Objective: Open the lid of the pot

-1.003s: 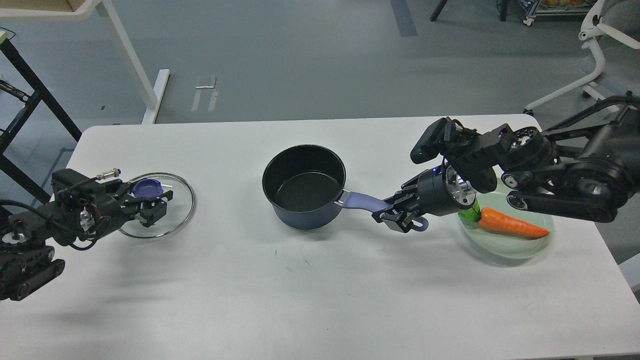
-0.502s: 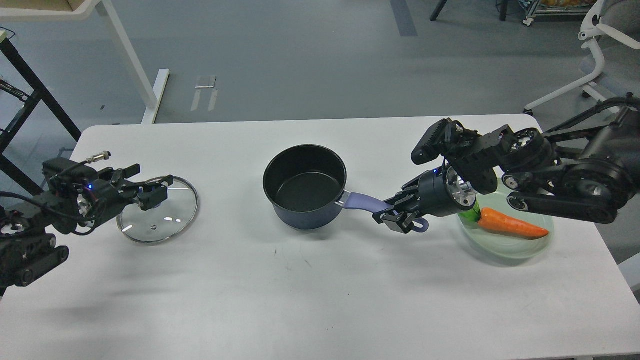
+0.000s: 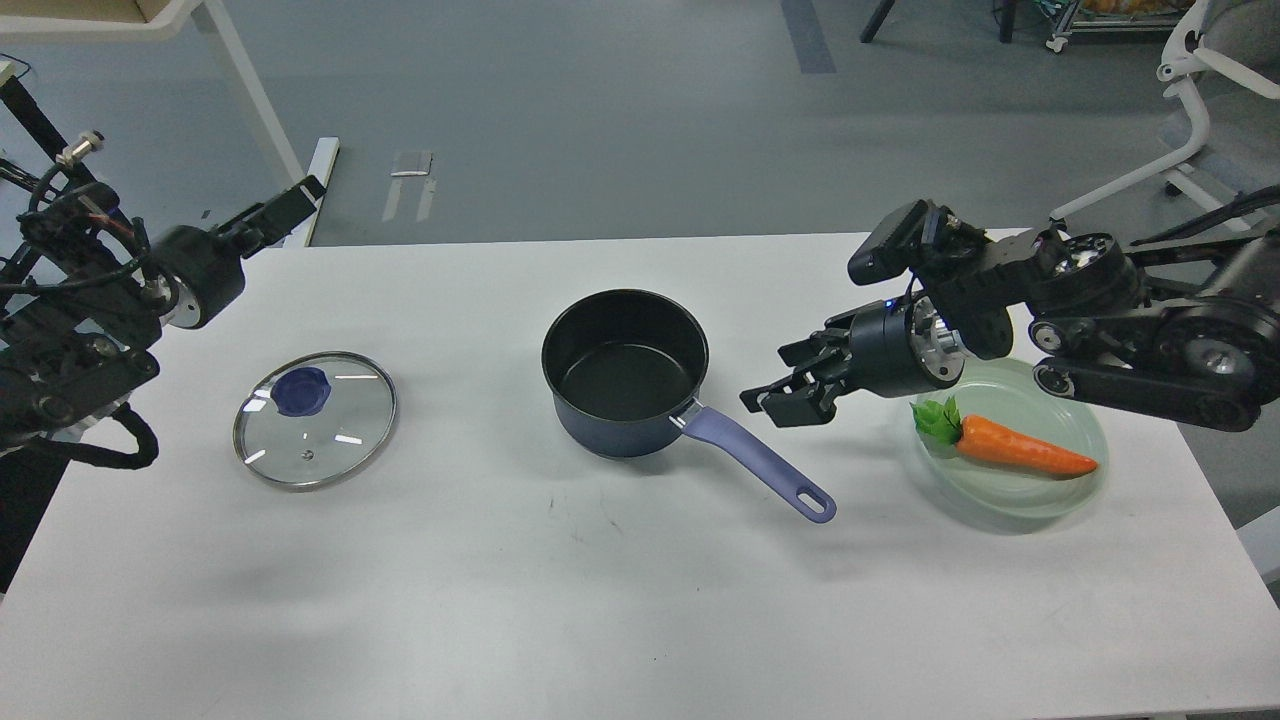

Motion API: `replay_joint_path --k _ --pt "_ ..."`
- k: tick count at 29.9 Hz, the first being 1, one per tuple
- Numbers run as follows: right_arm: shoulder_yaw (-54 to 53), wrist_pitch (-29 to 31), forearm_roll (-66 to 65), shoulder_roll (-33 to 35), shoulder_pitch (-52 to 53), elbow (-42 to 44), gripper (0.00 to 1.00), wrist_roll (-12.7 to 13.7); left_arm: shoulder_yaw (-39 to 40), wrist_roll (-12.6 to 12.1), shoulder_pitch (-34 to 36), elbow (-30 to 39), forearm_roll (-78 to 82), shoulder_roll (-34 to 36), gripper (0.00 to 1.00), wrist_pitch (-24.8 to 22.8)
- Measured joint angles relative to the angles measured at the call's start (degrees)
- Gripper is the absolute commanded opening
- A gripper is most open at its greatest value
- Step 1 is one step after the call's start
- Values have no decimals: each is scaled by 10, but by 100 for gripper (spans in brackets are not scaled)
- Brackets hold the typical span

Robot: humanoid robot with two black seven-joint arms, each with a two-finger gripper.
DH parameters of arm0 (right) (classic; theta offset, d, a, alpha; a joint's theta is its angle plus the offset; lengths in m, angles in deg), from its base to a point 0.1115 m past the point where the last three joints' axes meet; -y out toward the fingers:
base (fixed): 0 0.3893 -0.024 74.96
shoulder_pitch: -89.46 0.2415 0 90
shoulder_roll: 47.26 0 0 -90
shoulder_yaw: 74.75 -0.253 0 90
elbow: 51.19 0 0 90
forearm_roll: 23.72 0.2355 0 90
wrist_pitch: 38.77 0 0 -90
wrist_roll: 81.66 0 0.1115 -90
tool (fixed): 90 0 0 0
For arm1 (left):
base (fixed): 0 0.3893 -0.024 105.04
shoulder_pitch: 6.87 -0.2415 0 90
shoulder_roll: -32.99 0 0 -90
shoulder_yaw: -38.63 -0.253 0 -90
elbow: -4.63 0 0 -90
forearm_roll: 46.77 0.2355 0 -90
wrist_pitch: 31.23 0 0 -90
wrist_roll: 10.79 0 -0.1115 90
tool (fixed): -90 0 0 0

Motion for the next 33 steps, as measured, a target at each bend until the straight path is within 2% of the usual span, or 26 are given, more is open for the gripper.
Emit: replay_joint_path --k 7,12,16,27,33 --pt "-178 -20 60 51 -100 60 98 0 6 0 15 -1 -159 -28 99 -17" --pt "-323 -30 112 57 -197 91 98 0 49 0 14 -11 -271 -59 99 -58" --pt "-407 -65 172 52 -267 111 98 1 89 0 8 -33 -322 -84 99 -87" --pt "-470 -203 500 17 -346 121 99 1 141 0 2 -89 -401 -133 99 -106" --pt "-534 -264 582 -30 -354 154 99 1 162 0 -13 -92 -471 -154 99 -142"
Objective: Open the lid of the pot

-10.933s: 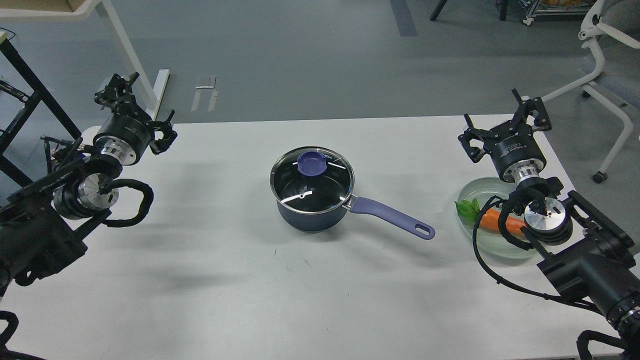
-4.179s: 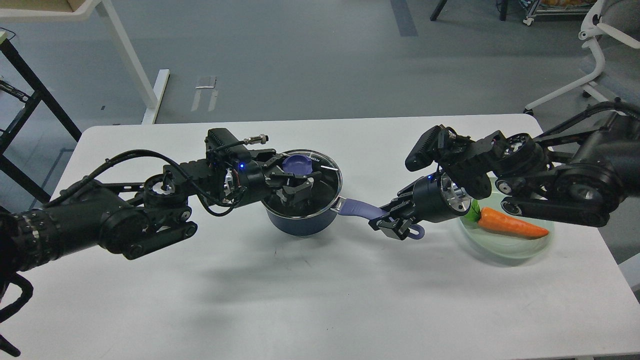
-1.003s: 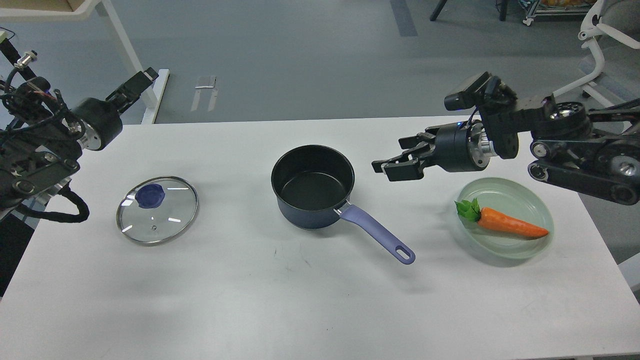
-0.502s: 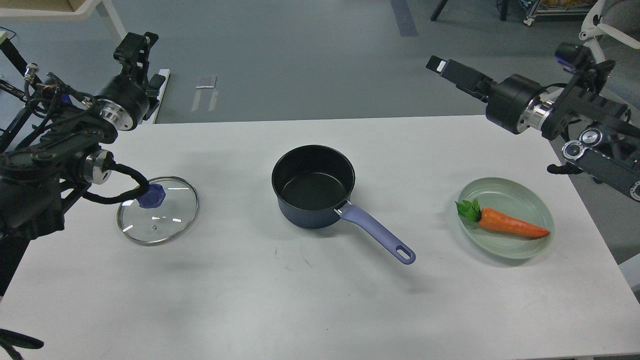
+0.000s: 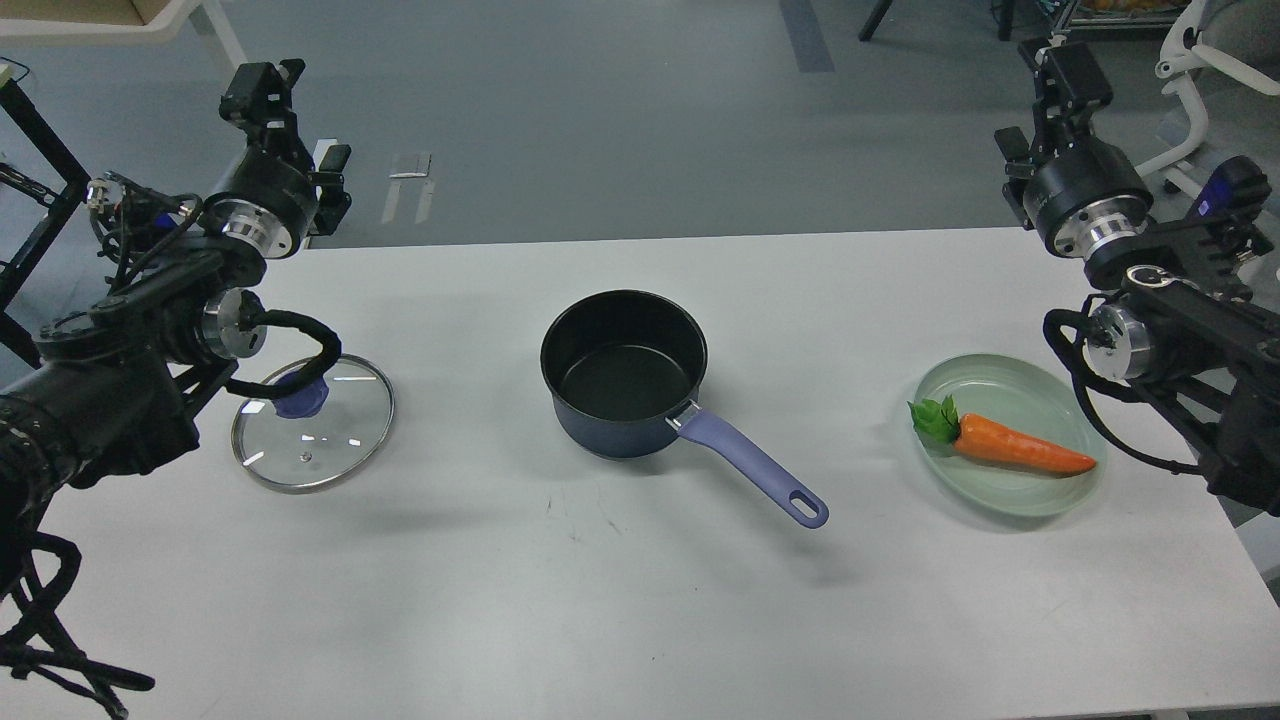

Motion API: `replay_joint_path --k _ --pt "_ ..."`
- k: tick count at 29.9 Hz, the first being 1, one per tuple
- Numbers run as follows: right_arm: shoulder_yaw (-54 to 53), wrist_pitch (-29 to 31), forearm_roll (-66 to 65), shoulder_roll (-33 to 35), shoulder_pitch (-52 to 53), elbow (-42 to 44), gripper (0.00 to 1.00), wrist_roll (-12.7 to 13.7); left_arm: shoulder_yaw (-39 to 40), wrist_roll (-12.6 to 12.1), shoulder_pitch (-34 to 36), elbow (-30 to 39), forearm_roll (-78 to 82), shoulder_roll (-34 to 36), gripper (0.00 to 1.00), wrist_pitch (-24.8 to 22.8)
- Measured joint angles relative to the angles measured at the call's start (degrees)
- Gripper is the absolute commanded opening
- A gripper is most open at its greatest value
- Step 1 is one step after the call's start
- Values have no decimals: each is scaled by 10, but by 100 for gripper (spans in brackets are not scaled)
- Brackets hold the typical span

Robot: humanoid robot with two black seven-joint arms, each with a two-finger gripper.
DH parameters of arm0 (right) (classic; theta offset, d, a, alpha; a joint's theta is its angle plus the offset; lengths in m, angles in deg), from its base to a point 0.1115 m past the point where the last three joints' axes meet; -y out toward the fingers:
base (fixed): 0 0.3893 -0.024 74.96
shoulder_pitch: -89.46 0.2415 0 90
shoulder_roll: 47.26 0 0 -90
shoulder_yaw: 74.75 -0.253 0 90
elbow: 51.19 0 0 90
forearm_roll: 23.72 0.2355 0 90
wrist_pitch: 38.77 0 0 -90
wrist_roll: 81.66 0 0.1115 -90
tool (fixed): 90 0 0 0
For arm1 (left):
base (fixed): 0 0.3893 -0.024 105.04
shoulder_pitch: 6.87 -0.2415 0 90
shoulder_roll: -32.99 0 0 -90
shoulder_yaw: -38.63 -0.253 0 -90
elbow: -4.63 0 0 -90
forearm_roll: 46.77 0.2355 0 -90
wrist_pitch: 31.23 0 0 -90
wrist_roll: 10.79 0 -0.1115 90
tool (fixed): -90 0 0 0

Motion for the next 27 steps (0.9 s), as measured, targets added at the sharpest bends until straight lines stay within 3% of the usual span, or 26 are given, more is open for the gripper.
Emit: replay_joint_path --k 11,21,27 --pt "-116 5 128 -100 -48 64 97 1 73 0 -40 4 -35 -18 99 -22" --pt "-192 201 203 -141 -64 158 99 4 109 -3 -44 6 -70 -21 99 -58" --pt "-206 247 222 -139 -72 159 99 3 115 -3 -44 15 -81 -22 99 -51"
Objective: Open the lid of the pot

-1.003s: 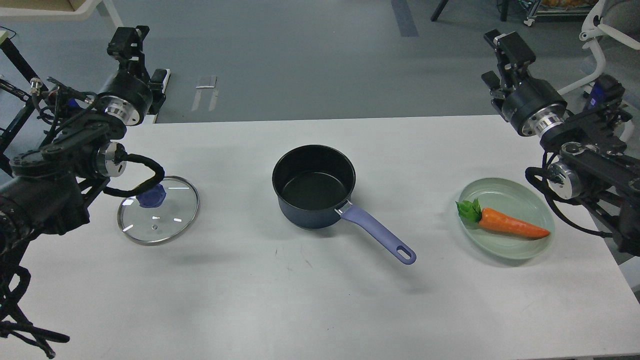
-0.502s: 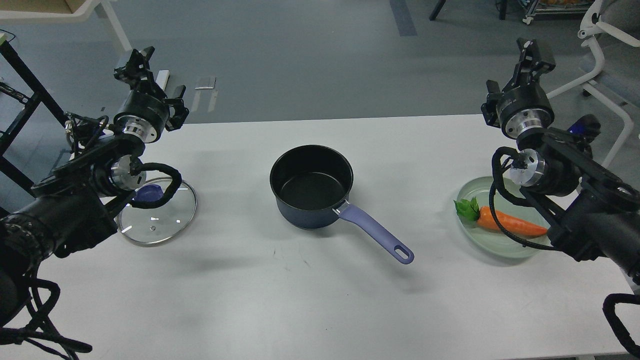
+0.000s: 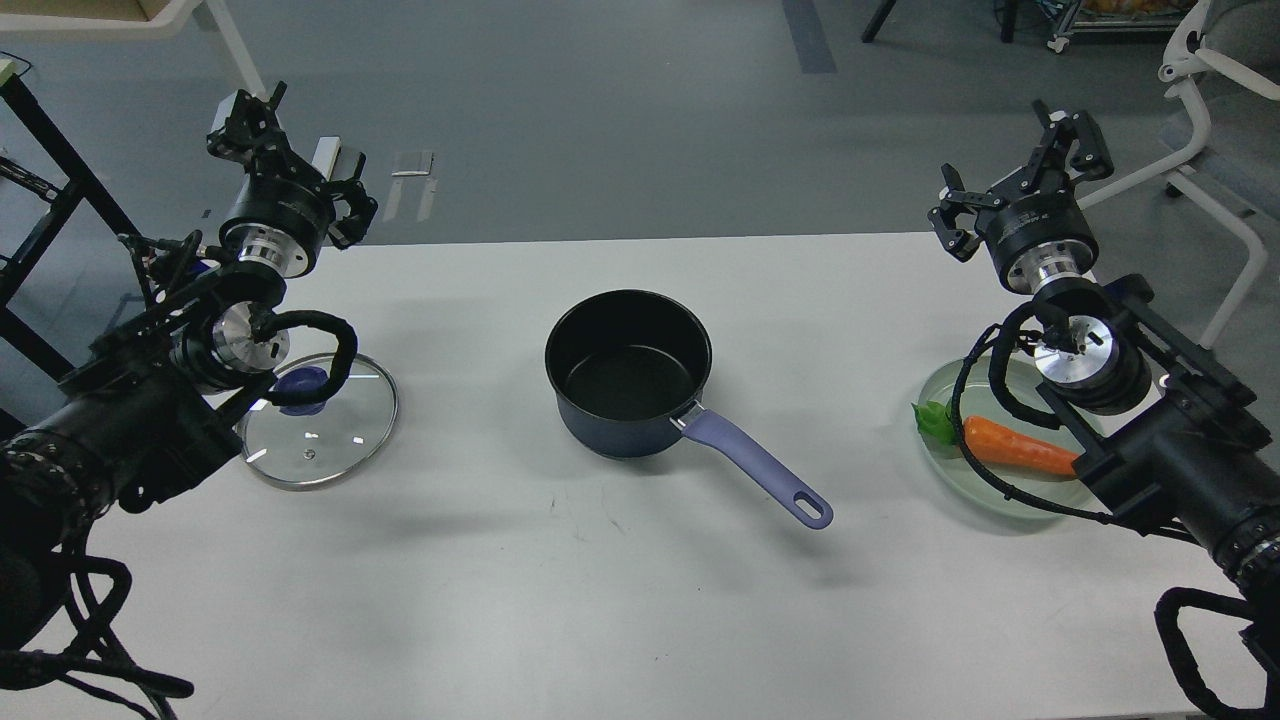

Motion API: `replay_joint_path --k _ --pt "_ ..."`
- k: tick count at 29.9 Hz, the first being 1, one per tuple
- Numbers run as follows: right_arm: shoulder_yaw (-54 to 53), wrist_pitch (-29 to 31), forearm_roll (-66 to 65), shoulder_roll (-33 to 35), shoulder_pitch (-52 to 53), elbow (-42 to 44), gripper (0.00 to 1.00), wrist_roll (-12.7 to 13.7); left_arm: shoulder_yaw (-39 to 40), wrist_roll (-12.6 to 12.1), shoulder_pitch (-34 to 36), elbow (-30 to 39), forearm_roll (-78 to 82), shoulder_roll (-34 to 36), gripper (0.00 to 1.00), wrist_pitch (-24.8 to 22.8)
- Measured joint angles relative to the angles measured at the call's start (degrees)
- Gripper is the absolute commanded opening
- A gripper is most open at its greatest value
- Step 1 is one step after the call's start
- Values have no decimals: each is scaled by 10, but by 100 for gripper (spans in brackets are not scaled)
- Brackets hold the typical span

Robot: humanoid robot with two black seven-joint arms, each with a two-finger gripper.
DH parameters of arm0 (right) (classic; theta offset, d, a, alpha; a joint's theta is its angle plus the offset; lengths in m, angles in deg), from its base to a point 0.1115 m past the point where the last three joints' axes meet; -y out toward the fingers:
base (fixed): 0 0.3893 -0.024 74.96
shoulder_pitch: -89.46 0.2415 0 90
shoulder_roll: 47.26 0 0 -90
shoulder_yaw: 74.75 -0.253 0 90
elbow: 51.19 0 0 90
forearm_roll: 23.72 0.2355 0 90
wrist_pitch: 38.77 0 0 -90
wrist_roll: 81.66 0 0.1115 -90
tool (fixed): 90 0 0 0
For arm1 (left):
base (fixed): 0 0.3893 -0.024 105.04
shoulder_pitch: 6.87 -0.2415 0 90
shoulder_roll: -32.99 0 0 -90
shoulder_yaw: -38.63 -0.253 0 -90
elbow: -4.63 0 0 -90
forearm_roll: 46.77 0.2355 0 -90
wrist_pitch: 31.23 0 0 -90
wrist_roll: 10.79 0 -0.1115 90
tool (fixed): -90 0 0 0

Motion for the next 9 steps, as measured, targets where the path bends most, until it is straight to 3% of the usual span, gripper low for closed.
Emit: replay_joint_path --k 9 --pt "2 4 0 1 1 -2 100 -4 -1 -3 -7 4 -3 18 99 14"
